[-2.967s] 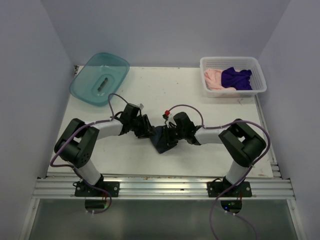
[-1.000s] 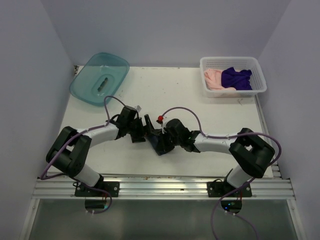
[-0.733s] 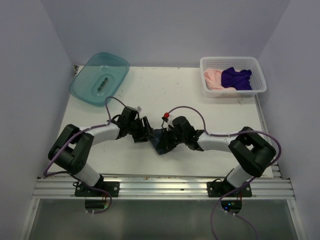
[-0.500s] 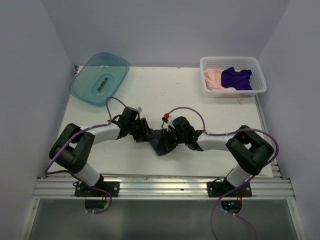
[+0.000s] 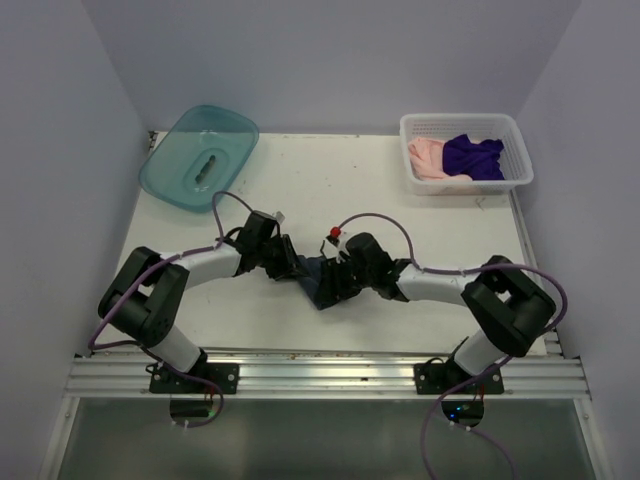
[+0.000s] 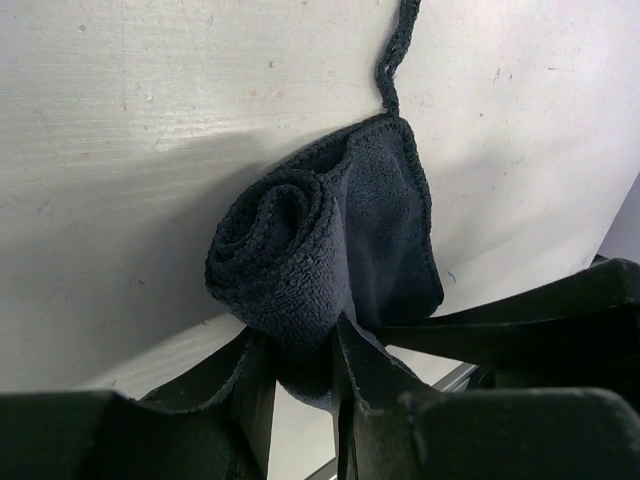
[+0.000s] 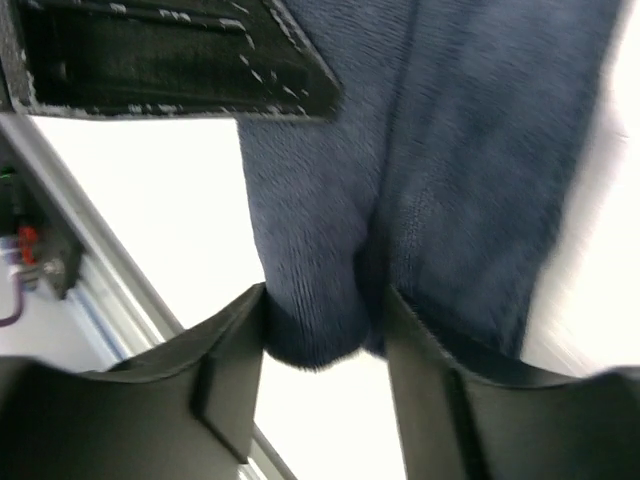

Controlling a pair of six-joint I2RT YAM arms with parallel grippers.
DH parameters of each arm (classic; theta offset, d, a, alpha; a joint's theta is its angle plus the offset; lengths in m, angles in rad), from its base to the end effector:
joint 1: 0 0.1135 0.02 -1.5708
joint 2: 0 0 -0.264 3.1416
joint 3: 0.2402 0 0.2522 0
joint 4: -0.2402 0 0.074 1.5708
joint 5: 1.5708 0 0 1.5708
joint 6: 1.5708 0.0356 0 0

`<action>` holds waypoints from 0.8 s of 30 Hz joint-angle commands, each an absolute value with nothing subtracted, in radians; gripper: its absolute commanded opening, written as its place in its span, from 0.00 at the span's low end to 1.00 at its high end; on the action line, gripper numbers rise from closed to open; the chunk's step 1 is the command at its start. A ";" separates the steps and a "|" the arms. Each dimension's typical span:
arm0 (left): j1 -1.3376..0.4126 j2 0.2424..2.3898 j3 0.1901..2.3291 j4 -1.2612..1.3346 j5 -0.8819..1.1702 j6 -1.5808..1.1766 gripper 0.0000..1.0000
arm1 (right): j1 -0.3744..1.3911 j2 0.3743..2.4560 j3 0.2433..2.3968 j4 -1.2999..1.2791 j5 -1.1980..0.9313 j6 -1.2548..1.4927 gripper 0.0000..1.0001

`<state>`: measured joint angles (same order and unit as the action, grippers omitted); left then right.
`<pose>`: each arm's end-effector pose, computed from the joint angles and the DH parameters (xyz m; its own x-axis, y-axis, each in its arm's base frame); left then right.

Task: Roll the towels
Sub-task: Roll the towel

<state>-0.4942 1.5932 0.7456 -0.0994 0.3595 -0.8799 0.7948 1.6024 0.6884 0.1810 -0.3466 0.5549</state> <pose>0.2544 -0.1513 0.1464 -0.9369 -0.3146 -0.1522 -0.1525 0.7597 -0.6321 0.2052 0.2264 0.1481 -0.8452 -0.1537 -0.5119 -0.4739 0.6584 0.5847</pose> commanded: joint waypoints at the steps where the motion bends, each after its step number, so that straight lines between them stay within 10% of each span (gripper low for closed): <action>1: -0.494 1.571 0.781 -0.115 0.336 -0.884 0.28 | 0.799 1.511 0.738 0.019 -0.224 0.474 0.56; 14: -0.494 1.565 0.782 -0.141 0.310 -0.893 0.26 | 1.162 1.532 1.004 -0.333 0.506 0.258 0.62; 24: -0.494 1.566 0.792 -0.158 0.304 -0.893 0.27 | 1.305 1.735 1.137 -0.351 0.670 0.169 0.58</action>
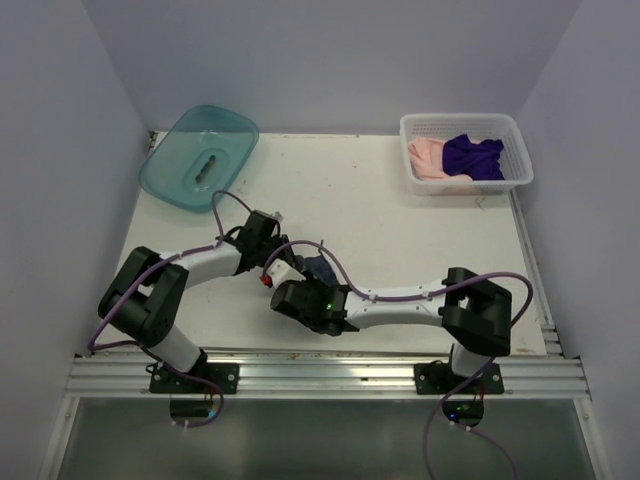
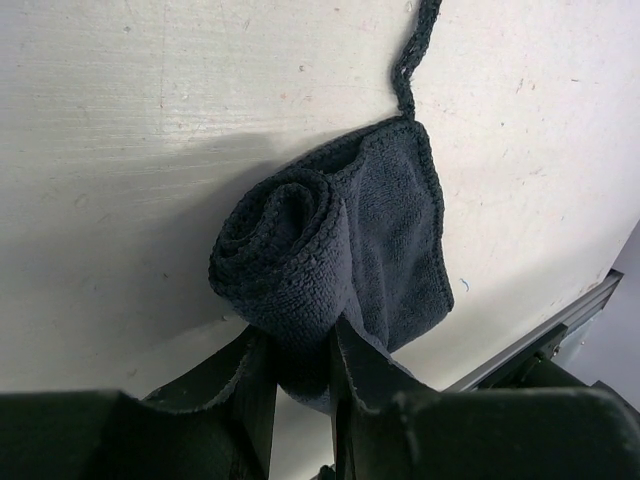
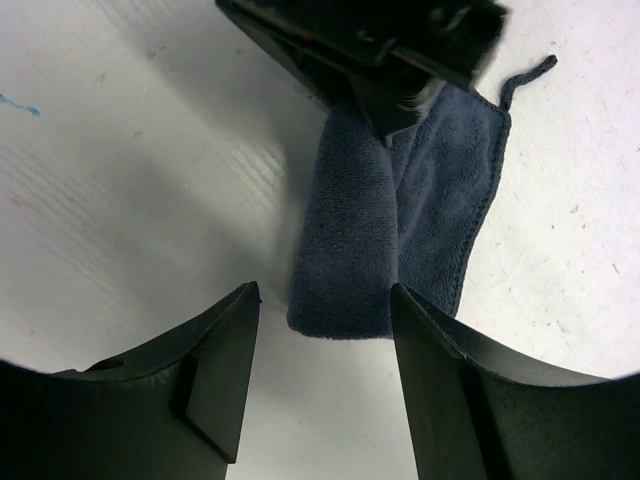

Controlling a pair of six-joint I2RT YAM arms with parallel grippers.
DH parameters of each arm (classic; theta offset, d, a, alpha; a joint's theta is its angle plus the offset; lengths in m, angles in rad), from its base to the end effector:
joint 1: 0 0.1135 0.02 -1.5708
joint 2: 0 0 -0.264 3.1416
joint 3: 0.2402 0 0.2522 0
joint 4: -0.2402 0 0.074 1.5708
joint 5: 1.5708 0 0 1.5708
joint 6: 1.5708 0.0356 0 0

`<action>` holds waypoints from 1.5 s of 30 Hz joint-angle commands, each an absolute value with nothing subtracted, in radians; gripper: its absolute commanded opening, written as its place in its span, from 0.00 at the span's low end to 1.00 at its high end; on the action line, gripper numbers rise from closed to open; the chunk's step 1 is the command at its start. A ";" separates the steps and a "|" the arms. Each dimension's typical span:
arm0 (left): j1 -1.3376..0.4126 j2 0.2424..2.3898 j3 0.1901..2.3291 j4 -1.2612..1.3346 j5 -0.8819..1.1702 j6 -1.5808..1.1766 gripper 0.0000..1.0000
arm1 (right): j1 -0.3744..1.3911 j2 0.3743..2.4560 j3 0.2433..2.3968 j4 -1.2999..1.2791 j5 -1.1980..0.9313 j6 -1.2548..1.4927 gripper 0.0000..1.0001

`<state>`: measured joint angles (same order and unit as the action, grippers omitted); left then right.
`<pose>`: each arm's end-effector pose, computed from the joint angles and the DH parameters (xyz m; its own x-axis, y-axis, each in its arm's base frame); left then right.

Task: Roll the towels
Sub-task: Roll the towel

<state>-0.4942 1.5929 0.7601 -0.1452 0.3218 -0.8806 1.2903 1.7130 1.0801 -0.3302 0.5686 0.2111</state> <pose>0.2546 -0.1500 0.1472 -0.9318 -0.3289 -0.1534 -0.1775 0.7817 -0.5978 0.1153 0.3308 0.1929 -0.3741 -0.6606 -0.6509 -0.6609 0.6823 -0.3126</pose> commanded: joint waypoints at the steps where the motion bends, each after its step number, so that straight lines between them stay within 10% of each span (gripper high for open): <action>1: -0.494 1.565 0.793 -0.156 0.302 -0.896 0.27 | 1.307 1.744 1.140 -0.342 0.673 0.166 0.58; 12: -0.494 1.555 0.795 -0.163 0.304 -0.899 0.33 | 1.307 1.862 1.143 -0.318 0.749 0.189 0.29; 20: -0.486 1.505 0.796 -0.167 0.308 -0.888 0.75 | 1.244 1.712 1.019 -0.190 0.531 0.227 0.09; 28: -0.485 1.479 0.795 -0.156 0.324 -0.874 0.90 | 1.073 1.548 0.842 -0.023 0.184 0.328 0.08; 45: -0.517 1.601 0.785 -0.054 0.354 -0.873 0.87 | 0.743 1.574 0.632 0.376 -0.484 0.678 0.08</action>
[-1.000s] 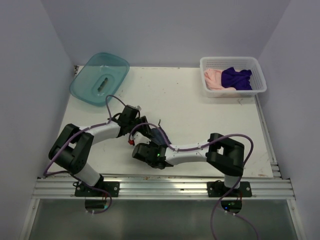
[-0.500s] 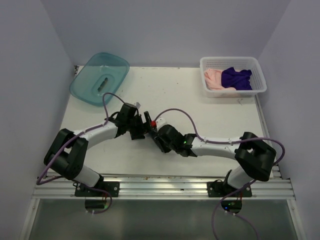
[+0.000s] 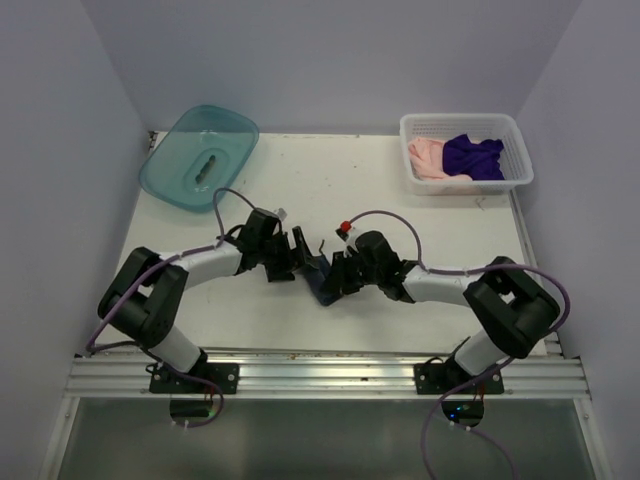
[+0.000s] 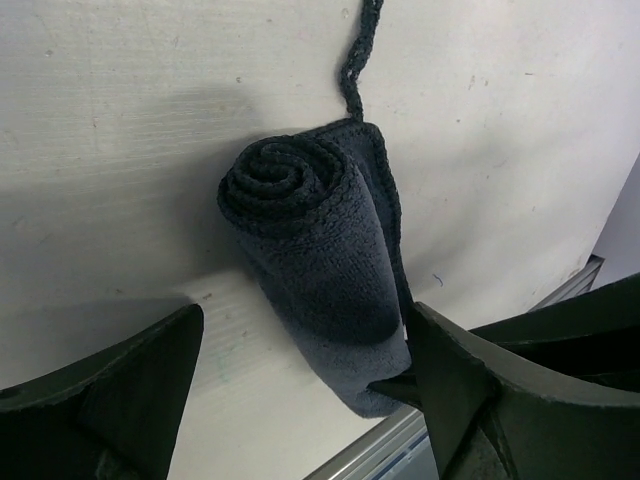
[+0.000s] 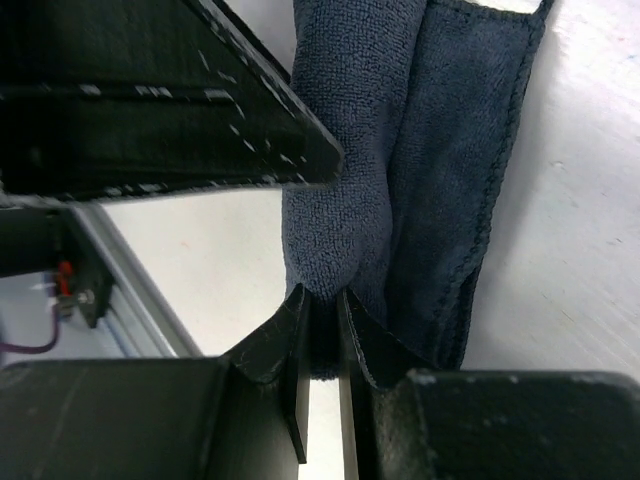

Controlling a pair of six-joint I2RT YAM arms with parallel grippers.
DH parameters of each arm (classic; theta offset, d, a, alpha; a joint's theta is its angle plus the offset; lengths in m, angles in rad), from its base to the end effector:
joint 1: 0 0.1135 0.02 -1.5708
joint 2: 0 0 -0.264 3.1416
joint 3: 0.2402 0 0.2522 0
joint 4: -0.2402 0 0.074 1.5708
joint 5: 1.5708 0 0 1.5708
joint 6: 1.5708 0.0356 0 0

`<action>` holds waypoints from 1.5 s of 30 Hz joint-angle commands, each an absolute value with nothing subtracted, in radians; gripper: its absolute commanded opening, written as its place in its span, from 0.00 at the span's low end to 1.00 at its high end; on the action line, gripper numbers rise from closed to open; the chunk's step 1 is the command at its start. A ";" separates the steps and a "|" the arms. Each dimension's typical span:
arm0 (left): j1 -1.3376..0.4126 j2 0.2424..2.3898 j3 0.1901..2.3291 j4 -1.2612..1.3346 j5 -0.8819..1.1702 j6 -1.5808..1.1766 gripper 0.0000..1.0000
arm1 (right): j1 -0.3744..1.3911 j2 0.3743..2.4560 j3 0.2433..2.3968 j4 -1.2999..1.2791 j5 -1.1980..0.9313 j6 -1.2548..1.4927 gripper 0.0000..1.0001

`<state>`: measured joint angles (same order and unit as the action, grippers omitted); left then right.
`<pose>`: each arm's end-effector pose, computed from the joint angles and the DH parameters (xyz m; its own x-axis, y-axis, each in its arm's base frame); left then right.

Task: Roll the towels
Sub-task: Roll the towel

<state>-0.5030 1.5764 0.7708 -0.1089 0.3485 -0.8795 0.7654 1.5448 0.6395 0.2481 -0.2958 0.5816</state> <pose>0.2570 -0.1553 0.1572 -0.9322 -0.3135 -0.1806 -0.1295 0.7552 -0.6426 0.2071 0.2133 0.1558 -0.8236 -0.0625 -0.5637 -0.4508 0.6753 0.5837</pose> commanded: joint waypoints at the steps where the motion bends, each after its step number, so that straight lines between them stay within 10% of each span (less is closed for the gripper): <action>1: -0.520 1.609 0.787 -0.054 0.347 -0.873 0.85 | 0.720 1.604 0.630 0.405 -0.509 0.692 0.08; 11: -0.529 1.672 0.805 -0.037 0.341 -0.884 0.62 | 0.675 1.658 0.641 0.413 -0.581 0.709 0.12; 16: -0.529 1.680 0.822 -0.063 0.336 -0.884 0.40 | 0.675 1.568 0.678 0.238 -0.497 0.624 0.44; 28: -0.529 1.654 0.839 -0.112 0.318 -0.897 0.37 | 0.989 1.469 1.008 -0.394 0.263 0.278 0.53; 45: -0.529 1.649 0.844 -0.146 0.299 -0.908 0.37 | 1.230 1.833 1.163 -0.440 0.584 0.207 0.54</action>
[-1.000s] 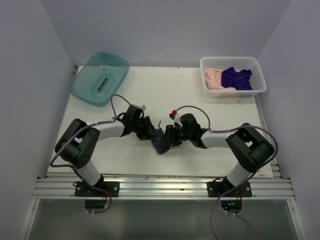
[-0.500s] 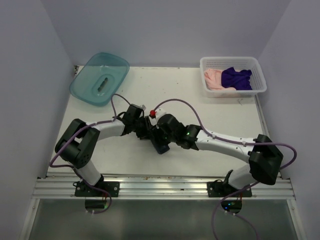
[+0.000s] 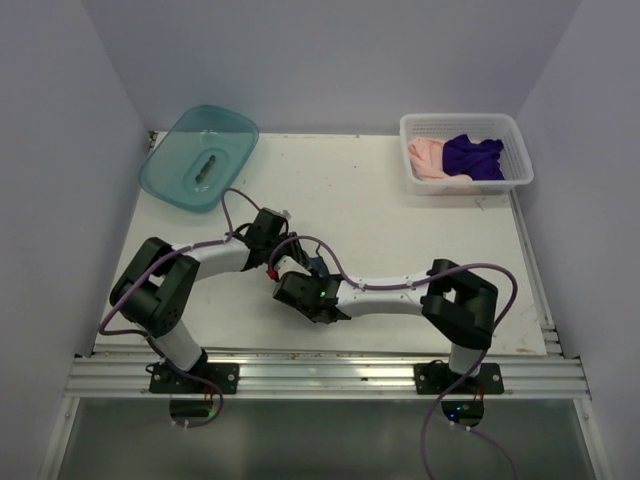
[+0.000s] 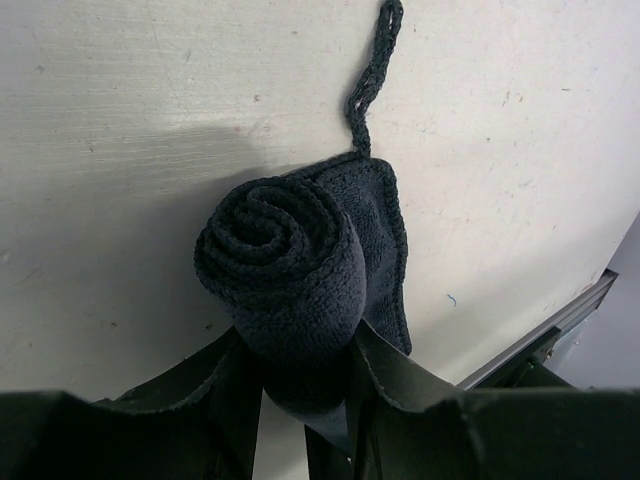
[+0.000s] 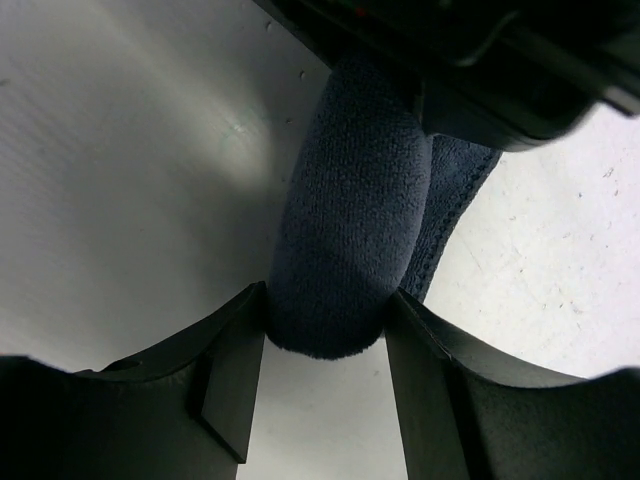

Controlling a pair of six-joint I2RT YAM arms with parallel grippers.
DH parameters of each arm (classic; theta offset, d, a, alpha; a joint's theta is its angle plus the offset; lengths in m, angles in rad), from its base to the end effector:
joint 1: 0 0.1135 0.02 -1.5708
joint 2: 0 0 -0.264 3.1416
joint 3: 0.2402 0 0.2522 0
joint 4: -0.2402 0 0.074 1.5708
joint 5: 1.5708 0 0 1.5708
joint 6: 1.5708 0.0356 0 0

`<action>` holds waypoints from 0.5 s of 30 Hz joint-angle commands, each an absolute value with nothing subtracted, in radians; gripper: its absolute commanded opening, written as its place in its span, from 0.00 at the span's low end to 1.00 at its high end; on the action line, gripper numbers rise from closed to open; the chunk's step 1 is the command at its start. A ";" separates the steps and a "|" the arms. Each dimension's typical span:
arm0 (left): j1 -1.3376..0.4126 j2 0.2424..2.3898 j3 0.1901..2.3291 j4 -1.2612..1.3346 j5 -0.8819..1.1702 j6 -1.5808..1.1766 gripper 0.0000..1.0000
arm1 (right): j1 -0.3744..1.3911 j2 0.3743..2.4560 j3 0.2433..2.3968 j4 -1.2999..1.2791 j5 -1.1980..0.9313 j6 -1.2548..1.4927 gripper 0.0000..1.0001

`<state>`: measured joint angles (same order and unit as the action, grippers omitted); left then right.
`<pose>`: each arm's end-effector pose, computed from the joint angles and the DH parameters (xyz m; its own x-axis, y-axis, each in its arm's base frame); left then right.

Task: Roll the towels
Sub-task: Roll the towel

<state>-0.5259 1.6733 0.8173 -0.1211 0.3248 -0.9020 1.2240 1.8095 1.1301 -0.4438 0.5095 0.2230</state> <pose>0.2651 -0.1670 0.1411 -0.9389 -0.3148 -0.1393 -0.1717 0.7791 -0.6029 0.1374 0.3291 0.1680 -0.4645 -0.7173 -0.5193 -0.6629 0.6705 -0.3331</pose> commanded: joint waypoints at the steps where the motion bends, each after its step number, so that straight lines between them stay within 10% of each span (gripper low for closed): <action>1: -0.529 1.649 0.844 -0.147 0.298 -0.910 0.37 | 1.230 1.845 1.158 -0.425 0.587 0.207 0.53; 8: -0.529 1.629 0.851 -0.173 0.293 -0.905 0.48 | 1.226 1.784 1.098 -0.336 0.560 0.227 0.25; 15: -0.517 1.577 0.877 -0.198 0.287 -0.879 0.81 | 1.122 1.642 0.979 -0.175 0.313 0.277 0.14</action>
<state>-0.5243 1.6260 0.8352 -0.1719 0.3004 -0.8959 1.1732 1.7332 1.0153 -0.3031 0.4438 0.2321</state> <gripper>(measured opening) 0.778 0.243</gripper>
